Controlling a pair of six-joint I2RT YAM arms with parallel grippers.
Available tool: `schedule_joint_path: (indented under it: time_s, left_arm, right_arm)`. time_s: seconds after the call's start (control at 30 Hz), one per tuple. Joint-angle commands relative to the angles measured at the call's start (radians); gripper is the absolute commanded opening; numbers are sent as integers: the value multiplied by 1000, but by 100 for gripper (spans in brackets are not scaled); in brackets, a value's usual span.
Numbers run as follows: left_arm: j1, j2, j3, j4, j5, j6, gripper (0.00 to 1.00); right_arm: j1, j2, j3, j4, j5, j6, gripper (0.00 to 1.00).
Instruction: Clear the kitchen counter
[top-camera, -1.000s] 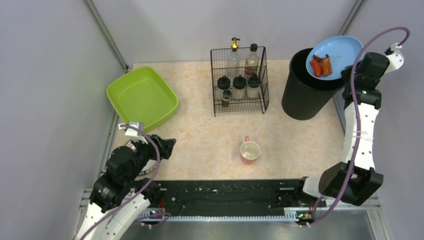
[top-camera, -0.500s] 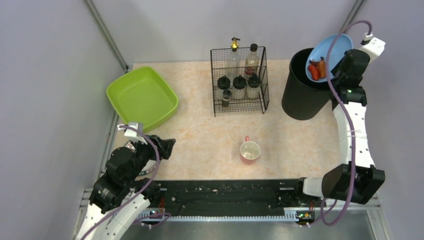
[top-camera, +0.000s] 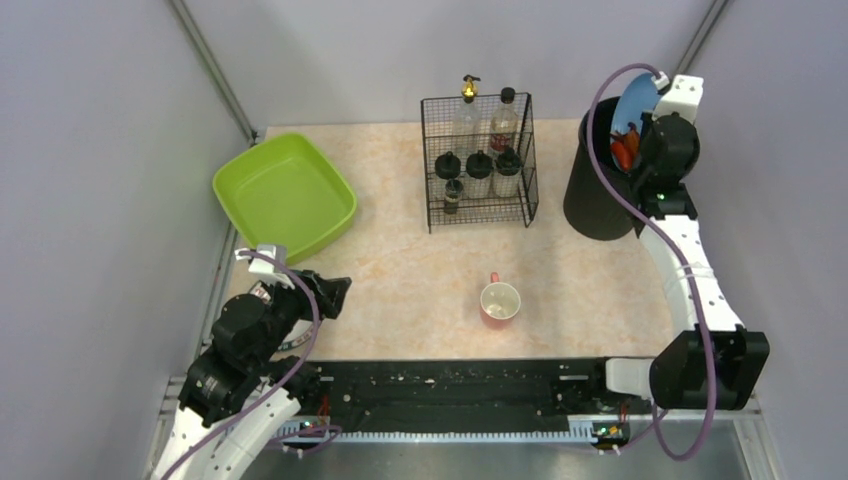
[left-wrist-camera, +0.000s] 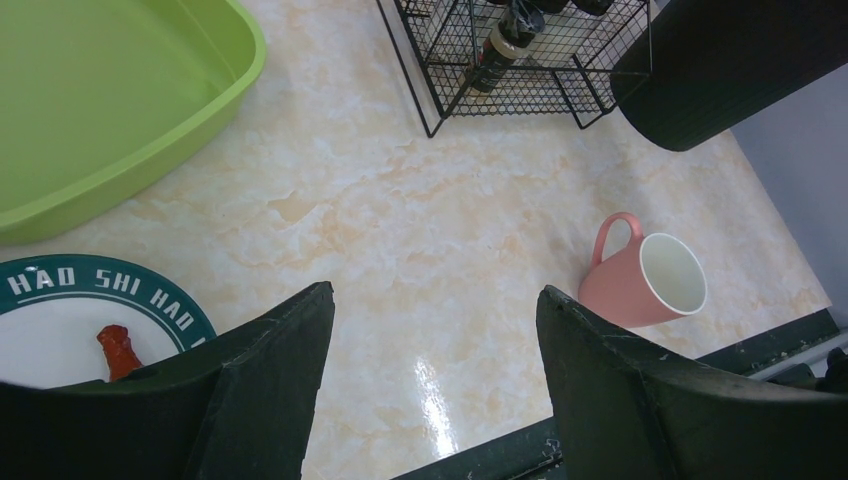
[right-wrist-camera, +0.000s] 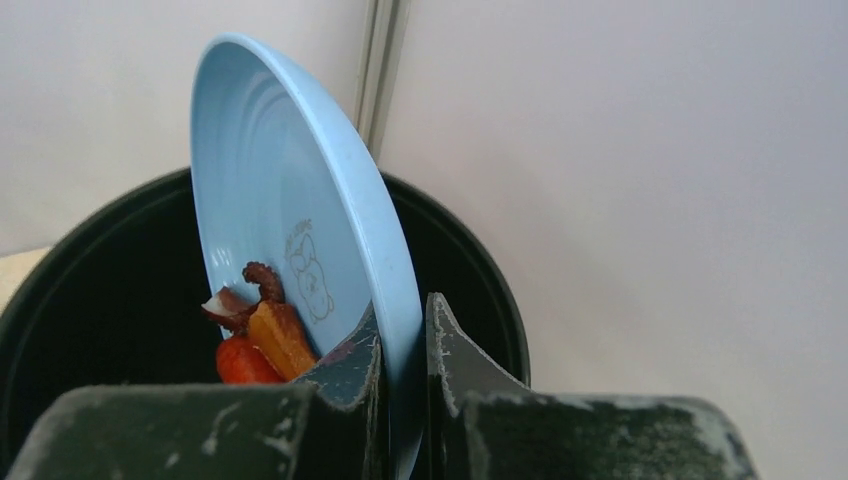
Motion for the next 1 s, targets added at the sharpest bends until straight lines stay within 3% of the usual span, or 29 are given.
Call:
schedule_joint_path:
  time_s: [0.0,0.57,0.73,0.97]
  left_arm:
    - [-4,2,-4,53,-7,16,79]
    - [-4,-2,-4,50,-18,12,79]
    - [-4,-1,-5,51,-19,12,79]
    - [-4,1,-3,50,-22,12,79]
  right_arm:
    - [65,-61,2,254,89,-180,0]
    - [221,-56,-119,636,200,-648,0]
    - [234,-78,-103,651,206,-638,0]
    - [239,-138,-16,520,155,-491,0]
